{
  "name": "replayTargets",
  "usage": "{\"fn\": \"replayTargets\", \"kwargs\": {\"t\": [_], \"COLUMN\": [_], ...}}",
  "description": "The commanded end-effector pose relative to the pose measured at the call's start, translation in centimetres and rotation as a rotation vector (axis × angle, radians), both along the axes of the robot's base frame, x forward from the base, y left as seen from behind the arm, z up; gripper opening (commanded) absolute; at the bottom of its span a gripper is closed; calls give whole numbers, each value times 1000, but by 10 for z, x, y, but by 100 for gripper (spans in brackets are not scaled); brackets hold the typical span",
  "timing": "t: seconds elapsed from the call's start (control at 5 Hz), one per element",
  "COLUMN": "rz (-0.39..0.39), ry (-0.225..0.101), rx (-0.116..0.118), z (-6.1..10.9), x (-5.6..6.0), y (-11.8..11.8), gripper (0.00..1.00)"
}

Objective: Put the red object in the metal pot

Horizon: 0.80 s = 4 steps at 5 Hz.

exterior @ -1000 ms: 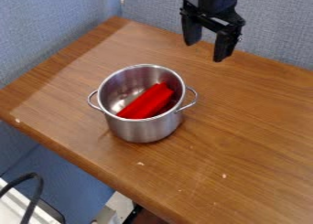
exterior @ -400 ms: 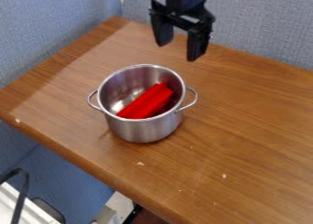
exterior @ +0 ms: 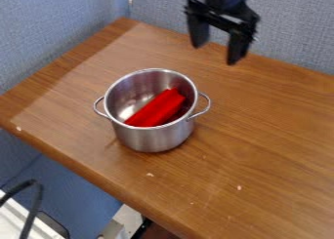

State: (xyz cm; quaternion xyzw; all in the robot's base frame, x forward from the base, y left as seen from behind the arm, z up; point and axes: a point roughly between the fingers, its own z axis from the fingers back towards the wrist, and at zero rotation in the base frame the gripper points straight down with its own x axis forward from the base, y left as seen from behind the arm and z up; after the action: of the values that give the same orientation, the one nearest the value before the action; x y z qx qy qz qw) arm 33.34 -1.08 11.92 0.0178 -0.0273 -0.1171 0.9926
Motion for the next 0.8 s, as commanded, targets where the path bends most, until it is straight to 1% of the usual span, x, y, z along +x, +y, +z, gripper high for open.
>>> {"fn": "replayTargets", "kwargs": {"t": [0.0,0.2,0.4,0.6], "rz": [-20,-23,-13,-130], "ry": [-61,-67,-64,-47], "rx": [-11,-21,-11,13], "z": [13,13,6,2], "x": [0,-26,-26,-33], "y": [18,34,42,38], "gripper": [100,100,100,100]}}
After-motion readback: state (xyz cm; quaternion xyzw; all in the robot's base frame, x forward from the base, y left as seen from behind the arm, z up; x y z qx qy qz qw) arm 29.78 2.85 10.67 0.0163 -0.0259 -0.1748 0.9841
